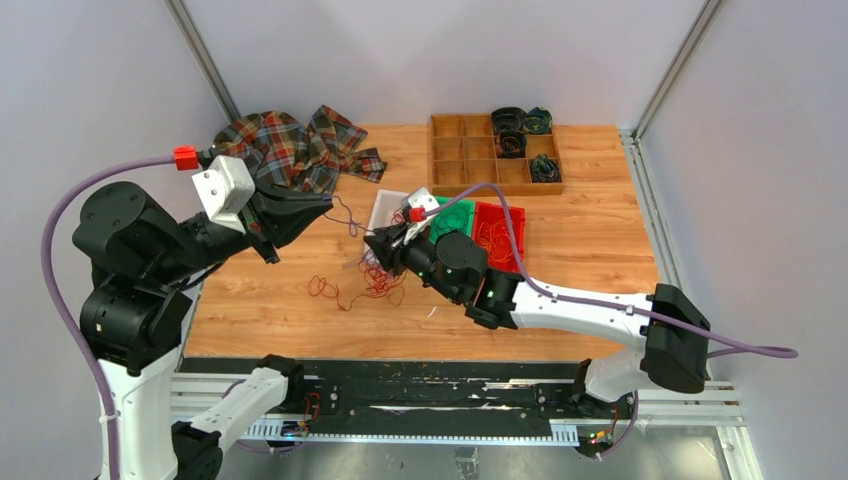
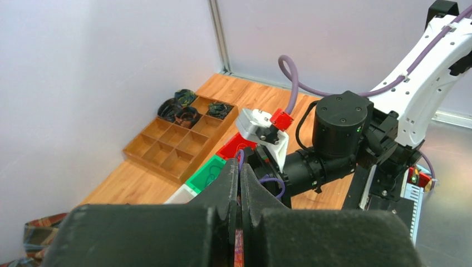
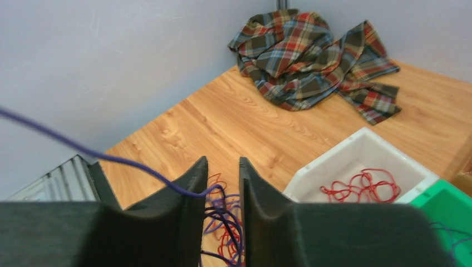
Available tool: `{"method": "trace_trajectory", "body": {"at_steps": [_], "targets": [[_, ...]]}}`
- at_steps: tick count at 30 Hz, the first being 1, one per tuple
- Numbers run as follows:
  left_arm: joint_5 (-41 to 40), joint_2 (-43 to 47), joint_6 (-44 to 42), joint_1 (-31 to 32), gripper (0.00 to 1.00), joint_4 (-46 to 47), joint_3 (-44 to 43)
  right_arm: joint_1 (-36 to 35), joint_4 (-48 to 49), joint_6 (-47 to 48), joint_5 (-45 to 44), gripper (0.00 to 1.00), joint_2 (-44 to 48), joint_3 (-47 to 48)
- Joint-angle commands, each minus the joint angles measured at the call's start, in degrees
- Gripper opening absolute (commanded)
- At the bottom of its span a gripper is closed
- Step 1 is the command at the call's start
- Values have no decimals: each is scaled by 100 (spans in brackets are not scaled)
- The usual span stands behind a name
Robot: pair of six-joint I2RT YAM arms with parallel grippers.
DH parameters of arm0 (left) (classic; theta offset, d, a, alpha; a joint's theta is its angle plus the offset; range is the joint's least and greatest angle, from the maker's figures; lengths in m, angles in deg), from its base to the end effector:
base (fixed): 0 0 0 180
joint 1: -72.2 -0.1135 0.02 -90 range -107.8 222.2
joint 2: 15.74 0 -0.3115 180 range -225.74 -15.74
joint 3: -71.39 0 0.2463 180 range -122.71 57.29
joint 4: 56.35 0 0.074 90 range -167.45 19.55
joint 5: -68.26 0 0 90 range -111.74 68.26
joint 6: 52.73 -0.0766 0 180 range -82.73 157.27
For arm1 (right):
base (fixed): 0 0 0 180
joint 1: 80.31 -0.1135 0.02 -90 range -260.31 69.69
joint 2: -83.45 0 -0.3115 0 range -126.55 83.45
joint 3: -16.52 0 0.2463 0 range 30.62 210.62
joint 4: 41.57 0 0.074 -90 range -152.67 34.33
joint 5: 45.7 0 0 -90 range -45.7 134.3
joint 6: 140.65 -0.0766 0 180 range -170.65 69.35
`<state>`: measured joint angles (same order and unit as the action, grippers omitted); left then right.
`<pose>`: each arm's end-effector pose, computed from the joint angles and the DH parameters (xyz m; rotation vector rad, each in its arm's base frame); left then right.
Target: Untangle the cables
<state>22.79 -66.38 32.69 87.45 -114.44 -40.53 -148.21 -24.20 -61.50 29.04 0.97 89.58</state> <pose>0.0526 -0.0700 0.5775 0.8664 1.3179 -0.7323 0.1574 0.3340 0.4025 -0.5093 1.4167 0.9308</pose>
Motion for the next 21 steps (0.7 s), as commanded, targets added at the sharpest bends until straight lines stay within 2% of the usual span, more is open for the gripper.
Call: {"method": "trace_trajectory", "body": {"at_steps": [1,3,8,9,11,14,15,21], "targets": [[-98,-52,-127,31,1,4,-130,-66,343,-30,-209,18,408,-152],[-254,-16,-222,28,1,4,-103,-66,330,34,-257,3,498,-178],[-796,179,-569,26,3,-112,431,-65,230,303,-95,1,729,-66],[-902,233,-604,26,11,-143,592,-63,170,351,-24,1,762,-7],[-909,335,-582,31,39,-169,952,-66,73,381,117,1,813,68],[-421,466,-499,31,67,-172,1435,-66,-45,355,338,1,830,173],[-256,482,-499,31,72,-165,1539,-66,-146,334,409,1,816,217],[497,271,-506,31,79,-200,1551,-108,-577,281,611,1,702,530]]}}
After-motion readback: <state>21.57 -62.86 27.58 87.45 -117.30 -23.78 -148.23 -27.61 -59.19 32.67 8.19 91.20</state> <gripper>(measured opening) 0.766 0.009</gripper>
